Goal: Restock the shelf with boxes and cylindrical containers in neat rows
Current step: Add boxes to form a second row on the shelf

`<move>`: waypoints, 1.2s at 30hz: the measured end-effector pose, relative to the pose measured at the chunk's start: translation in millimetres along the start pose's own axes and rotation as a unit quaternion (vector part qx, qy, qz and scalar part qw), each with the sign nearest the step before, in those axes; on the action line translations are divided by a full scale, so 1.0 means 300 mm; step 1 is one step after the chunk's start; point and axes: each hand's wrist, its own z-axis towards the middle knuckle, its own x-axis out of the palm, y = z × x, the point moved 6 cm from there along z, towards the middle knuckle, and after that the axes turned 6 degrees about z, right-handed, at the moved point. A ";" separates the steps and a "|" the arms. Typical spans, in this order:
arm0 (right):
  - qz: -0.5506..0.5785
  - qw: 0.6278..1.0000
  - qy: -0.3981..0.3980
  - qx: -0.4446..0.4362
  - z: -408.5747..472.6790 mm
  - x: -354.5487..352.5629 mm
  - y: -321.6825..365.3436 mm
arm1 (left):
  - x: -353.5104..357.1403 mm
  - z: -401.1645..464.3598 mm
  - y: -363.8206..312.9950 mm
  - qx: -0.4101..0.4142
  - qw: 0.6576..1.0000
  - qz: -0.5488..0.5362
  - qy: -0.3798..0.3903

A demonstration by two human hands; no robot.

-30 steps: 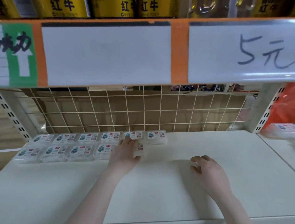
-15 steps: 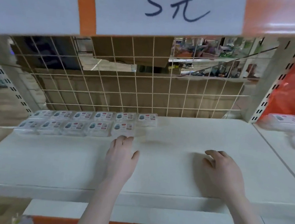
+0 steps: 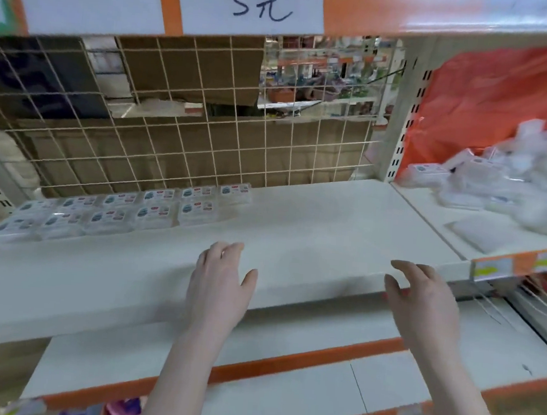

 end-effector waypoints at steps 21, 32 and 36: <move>-0.051 0.996 -0.074 0.027 0.171 -0.528 -0.622 | 0.196 -0.030 -0.834 0.068 0.994 -0.081 0.010; -0.056 0.996 -0.069 -0.025 0.489 -0.711 -1.010 | 0.382 0.000 -1.334 0.049 0.994 -0.098 0.015; -0.044 0.997 -0.062 -0.012 0.601 -0.692 -1.070 | 0.415 0.071 -1.427 0.058 0.994 -0.090 0.010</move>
